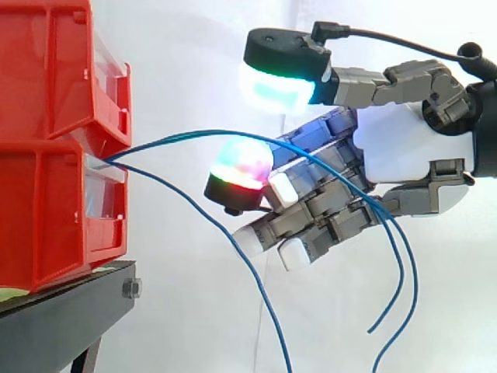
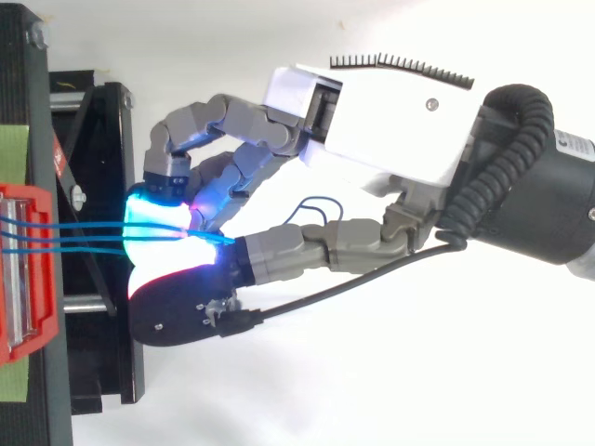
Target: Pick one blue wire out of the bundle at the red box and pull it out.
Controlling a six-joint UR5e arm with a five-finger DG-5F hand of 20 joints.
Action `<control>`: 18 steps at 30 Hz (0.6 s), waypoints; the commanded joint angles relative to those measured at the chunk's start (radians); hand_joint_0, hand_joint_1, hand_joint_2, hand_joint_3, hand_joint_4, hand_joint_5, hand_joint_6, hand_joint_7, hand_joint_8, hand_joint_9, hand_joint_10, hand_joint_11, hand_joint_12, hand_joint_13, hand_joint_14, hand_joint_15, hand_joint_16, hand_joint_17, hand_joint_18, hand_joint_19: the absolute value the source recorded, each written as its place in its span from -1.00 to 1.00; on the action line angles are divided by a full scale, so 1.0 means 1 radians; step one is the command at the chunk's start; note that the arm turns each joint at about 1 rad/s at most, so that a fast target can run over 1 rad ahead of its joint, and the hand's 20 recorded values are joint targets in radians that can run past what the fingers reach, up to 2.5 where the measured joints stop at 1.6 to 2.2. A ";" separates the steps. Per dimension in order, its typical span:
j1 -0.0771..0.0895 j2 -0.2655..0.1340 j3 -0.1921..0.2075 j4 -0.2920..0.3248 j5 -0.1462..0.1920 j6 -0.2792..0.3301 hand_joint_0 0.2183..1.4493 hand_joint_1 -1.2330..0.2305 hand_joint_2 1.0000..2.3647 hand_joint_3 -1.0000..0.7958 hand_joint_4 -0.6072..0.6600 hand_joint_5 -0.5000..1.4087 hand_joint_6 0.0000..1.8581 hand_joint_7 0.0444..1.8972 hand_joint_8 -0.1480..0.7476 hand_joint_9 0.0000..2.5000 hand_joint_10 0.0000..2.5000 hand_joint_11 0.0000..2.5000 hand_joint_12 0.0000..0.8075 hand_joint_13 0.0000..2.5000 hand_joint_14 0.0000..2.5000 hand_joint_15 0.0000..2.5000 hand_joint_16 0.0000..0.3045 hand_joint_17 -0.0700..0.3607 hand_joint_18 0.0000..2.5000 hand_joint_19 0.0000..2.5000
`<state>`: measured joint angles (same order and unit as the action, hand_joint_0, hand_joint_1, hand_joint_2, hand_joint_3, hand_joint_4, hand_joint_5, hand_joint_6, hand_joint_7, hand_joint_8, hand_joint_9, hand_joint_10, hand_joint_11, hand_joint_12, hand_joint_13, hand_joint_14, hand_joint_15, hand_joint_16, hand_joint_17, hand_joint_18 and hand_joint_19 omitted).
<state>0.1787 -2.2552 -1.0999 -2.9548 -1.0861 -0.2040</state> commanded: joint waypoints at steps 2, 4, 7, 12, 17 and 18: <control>0.001 0.000 0.000 0.000 0.000 0.000 -0.47 -0.20 -0.98 -0.21 0.43 -0.66 -0.06 0.20 0.20 -0.30 -0.99 -0.38 0.13 -0.43 -0.99 -0.64 -0.58 -0.01 -0.47 -0.53; 0.001 0.000 0.000 0.000 0.000 0.000 -0.46 -0.19 -0.98 -0.18 0.43 -0.65 -0.06 0.21 0.20 -0.29 -0.99 -0.38 0.13 -0.43 -0.99 -0.64 -0.58 -0.01 -0.46 -0.54; 0.001 -0.001 0.000 0.000 0.000 0.000 -0.46 -0.18 -0.98 -0.08 0.43 -0.65 -0.04 0.21 0.25 -0.27 -0.99 -0.38 0.19 -0.40 -0.99 -0.65 -0.56 0.03 -0.42 -0.55; -0.001 0.000 0.000 0.000 0.000 0.000 -0.45 -0.25 -0.98 0.02 0.47 -0.65 -0.03 0.17 0.30 -0.25 -0.99 -0.37 0.26 -0.38 -0.99 -0.65 -0.52 0.09 -0.37 -0.57; -0.002 -0.001 0.000 0.000 0.000 0.000 -0.41 -0.38 -0.98 0.00 0.42 -0.67 -0.02 0.15 0.22 -0.32 -0.99 -0.35 0.19 -0.41 -0.99 -0.65 -0.56 0.03 -0.42 -0.57; -0.002 -0.001 0.000 0.000 -0.002 0.000 -0.41 -0.39 -0.97 -0.01 0.41 -0.67 -0.02 0.14 0.20 -0.33 -0.99 -0.35 0.18 -0.42 -0.99 -0.65 -0.55 0.03 -0.42 -0.57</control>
<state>0.1771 -2.2558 -1.0998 -2.9544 -1.0862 -0.2040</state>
